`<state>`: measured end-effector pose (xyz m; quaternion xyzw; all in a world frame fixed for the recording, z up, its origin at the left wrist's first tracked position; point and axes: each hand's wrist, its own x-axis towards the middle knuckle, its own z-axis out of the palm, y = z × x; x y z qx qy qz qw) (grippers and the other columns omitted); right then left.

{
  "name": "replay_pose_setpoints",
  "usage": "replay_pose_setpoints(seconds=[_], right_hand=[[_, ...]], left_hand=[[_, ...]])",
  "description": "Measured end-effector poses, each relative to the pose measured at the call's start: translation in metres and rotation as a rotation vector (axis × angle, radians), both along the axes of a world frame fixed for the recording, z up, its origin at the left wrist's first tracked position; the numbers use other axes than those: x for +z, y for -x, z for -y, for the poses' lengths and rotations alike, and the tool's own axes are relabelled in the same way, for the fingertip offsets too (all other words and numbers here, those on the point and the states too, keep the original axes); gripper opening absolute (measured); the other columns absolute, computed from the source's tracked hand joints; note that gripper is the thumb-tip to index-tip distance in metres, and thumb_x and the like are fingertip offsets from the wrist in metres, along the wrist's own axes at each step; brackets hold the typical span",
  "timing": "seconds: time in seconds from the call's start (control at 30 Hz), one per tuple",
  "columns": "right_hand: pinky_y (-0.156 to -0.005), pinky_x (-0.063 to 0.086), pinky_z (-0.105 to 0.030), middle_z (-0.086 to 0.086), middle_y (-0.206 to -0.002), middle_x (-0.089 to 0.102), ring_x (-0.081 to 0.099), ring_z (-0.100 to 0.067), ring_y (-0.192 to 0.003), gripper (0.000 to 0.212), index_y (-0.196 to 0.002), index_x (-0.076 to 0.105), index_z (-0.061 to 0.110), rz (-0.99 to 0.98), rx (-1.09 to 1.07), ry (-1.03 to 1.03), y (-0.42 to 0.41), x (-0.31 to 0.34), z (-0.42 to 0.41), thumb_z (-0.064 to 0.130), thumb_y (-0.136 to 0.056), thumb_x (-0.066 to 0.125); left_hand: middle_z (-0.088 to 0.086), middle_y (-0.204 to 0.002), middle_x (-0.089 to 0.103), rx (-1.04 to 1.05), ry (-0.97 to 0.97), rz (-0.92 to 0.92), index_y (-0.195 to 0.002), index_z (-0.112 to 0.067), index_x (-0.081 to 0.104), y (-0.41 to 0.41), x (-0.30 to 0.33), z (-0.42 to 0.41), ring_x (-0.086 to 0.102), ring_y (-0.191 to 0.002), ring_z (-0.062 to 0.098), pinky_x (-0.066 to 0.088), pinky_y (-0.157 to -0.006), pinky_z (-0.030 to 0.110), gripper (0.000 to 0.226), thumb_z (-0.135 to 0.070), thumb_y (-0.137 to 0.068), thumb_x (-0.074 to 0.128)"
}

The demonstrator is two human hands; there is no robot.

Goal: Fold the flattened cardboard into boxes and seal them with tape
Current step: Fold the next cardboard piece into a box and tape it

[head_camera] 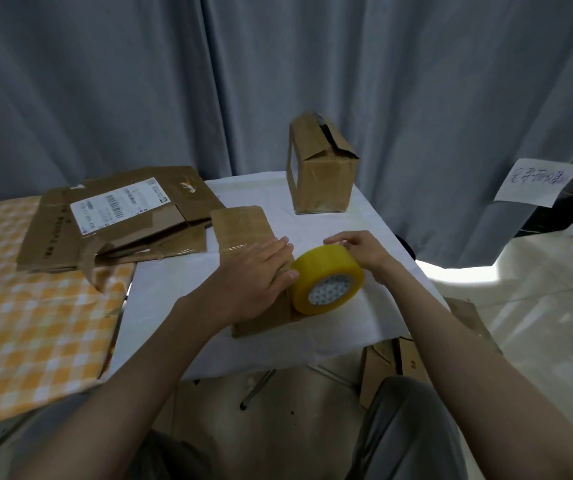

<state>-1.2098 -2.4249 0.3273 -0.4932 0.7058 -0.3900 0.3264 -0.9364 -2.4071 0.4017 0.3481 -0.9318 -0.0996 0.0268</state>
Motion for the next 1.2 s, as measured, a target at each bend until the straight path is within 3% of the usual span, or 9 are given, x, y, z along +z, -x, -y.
replay_pose_setpoints(seconds=[0.07, 0.2, 0.3, 0.47, 0.57, 0.73, 0.93, 1.07, 1.2], right_hand=[[-0.095, 0.054, -0.037, -0.004, -0.117, 0.071, 0.065, -0.02, -0.109, 0.025, -0.111, 0.076, 0.015, -0.028, 0.165, -0.044, 0.009, -0.011, 0.01, 0.004, -0.09, 0.068], [-0.092, 0.054, -0.035, -0.012, -0.115, 0.072, 0.066, -0.023, -0.107, 0.03, -0.116, 0.073, 0.005, -0.287, 0.352, -0.046, 0.018, -0.022, 0.028, 0.0, -0.086, 0.071], [-0.074, 0.049, -0.024, -0.015, -0.098, 0.075, 0.067, -0.026, -0.092, 0.02, -0.093, 0.077, 0.002, -0.378, 0.251, 0.002, 0.016, -0.024, 0.031, -0.008, -0.082, 0.064], [-0.073, 0.053, -0.037, -0.016, -0.092, 0.07, 0.064, -0.029, -0.08, 0.03, -0.081, 0.06, 0.028, -0.313, 0.065, 0.083, 0.015, -0.033, 0.019, -0.001, -0.082, 0.064], [-0.07, 0.054, -0.04, -0.012, -0.091, 0.065, 0.062, -0.028, -0.079, 0.026, -0.093, 0.054, 0.019, -0.218, -0.219, 0.15, 0.013, -0.02, 0.005, 0.0, -0.08, 0.066], [-0.069, 0.059, -0.027, -0.003, -0.095, 0.073, 0.067, -0.009, -0.077, 0.027, -0.099, 0.068, 0.017, 0.084, -0.44, 0.43, -0.013, 0.03, -0.046, 0.003, -0.078, 0.076], [-0.067, 0.059, -0.021, 0.009, -0.098, 0.071, 0.069, -0.005, -0.081, 0.022, -0.115, 0.069, 0.021, 0.039, -0.327, 0.52, -0.064, 0.049, -0.106, 0.02, -0.093, 0.068], [-0.07, 0.055, -0.015, 0.008, -0.093, 0.07, 0.067, -0.002, -0.086, 0.014, -0.103, 0.07, 0.022, 0.013, -0.295, 0.516, -0.09, 0.04, -0.123, 0.027, -0.09, 0.072], [-0.068, 0.055, -0.023, 0.01, -0.089, 0.07, 0.065, -0.007, -0.084, 0.011, -0.098, 0.072, 0.027, -0.005, -0.283, 0.505, -0.109, 0.032, -0.119, 0.023, -0.088, 0.074]], left_hand=[[-0.005, -0.165, 0.013, 0.002, -0.016, -0.017, -0.158, -0.021, 0.017, 0.0, 0.001, 0.001, 0.009, -0.151, 0.01, 0.007, -0.121, 0.029, 0.06, -0.048, -0.104, 0.023], [-0.002, -0.162, 0.026, -0.019, -0.042, -0.051, -0.155, -0.02, 0.03, 0.001, 0.003, 0.002, 0.02, -0.149, 0.01, 0.013, -0.121, 0.027, 0.054, -0.043, -0.106, 0.026], [0.001, -0.137, 0.058, -0.052, -0.002, -0.14, -0.133, -0.015, 0.058, 0.004, 0.011, 0.011, 0.047, -0.125, 0.014, 0.032, -0.109, 0.029, 0.042, -0.036, -0.107, 0.033], [-0.007, -0.11, 0.062, -0.163, 0.028, -0.151, -0.113, -0.025, 0.066, 0.017, 0.021, 0.042, 0.052, -0.102, 0.009, 0.043, -0.088, 0.026, 0.018, -0.031, -0.098, 0.056], [-0.008, -0.109, 0.062, -0.287, -0.088, -0.239, -0.105, -0.026, 0.073, 0.025, 0.026, 0.05, 0.057, -0.1, 0.006, 0.049, -0.083, 0.023, 0.024, -0.01, -0.089, 0.068], [-0.009, -0.118, 0.062, -0.395, -0.143, -0.176, -0.116, -0.027, 0.073, 0.032, 0.027, 0.059, 0.057, -0.103, 0.002, 0.046, -0.081, 0.012, 0.042, 0.002, -0.094, 0.054], [-0.019, -0.138, 0.053, -0.385, -0.124, -0.1, -0.133, -0.034, 0.061, 0.03, 0.024, 0.067, 0.046, -0.112, -0.007, 0.035, -0.089, 0.013, 0.053, 0.002, -0.097, 0.047], [-0.027, -0.137, 0.048, -0.341, -0.148, -0.1, -0.137, -0.038, 0.053, 0.027, 0.022, 0.066, 0.044, -0.095, -0.02, 0.031, -0.078, 0.009, 0.054, 0.0, -0.099, 0.048], [-0.027, -0.138, 0.049, -0.349, -0.166, -0.095, -0.139, -0.037, 0.052, 0.029, 0.023, 0.065, 0.042, -0.094, -0.016, 0.029, -0.076, 0.002, 0.055, 0.0, -0.099, 0.048]])
